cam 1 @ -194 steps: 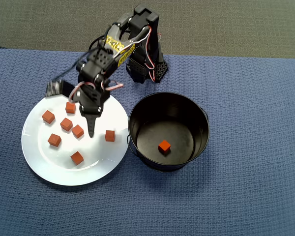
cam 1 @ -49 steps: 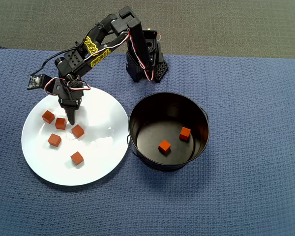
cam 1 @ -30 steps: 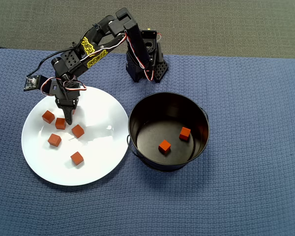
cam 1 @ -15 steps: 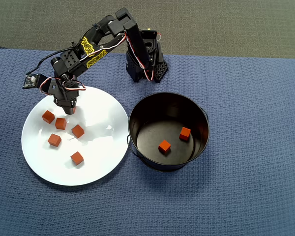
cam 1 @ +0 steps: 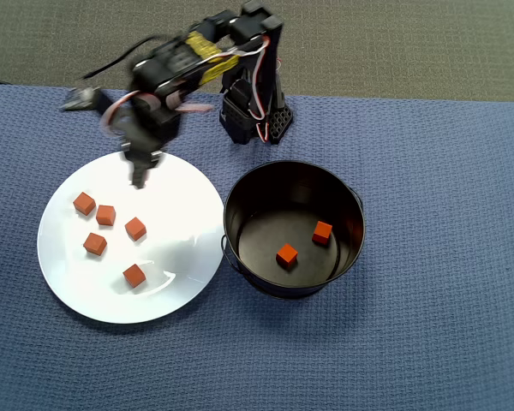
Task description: Pick up the red cubes from the white plate and place them in the black recipient
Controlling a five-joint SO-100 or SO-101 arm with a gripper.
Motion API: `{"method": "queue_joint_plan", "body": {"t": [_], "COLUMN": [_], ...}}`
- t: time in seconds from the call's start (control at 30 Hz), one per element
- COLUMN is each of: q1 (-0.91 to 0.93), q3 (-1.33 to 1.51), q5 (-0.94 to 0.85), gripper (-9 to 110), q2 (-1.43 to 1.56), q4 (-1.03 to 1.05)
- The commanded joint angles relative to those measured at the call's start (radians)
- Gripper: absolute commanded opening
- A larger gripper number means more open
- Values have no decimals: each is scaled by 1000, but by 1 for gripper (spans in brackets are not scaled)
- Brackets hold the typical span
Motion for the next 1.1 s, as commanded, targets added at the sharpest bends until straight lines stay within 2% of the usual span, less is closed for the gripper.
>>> {"method": "queue_joint_plan", "body": {"t": [0.0,0.23,0.27,0.3,0.33,0.37,0.53,0.63,0.77,0.93,1.07], "q1": [-278,-653,-698,-732,-744,-741,-495,-288,-60,72,78], "q3": [-123,77,118,155,183,193,127,115,132,166,255], "q5": [143,334,341,334,327,299,75,-49,-17,-38,-367], "gripper": [0,0,13,36,47,49,47,51,41,44,44], "q2": [138,140,127,118,115,117,124,86,0,-107,-158], "q4": [143,67,58,48,32,26,48,-41,-206,-264,-301]}}
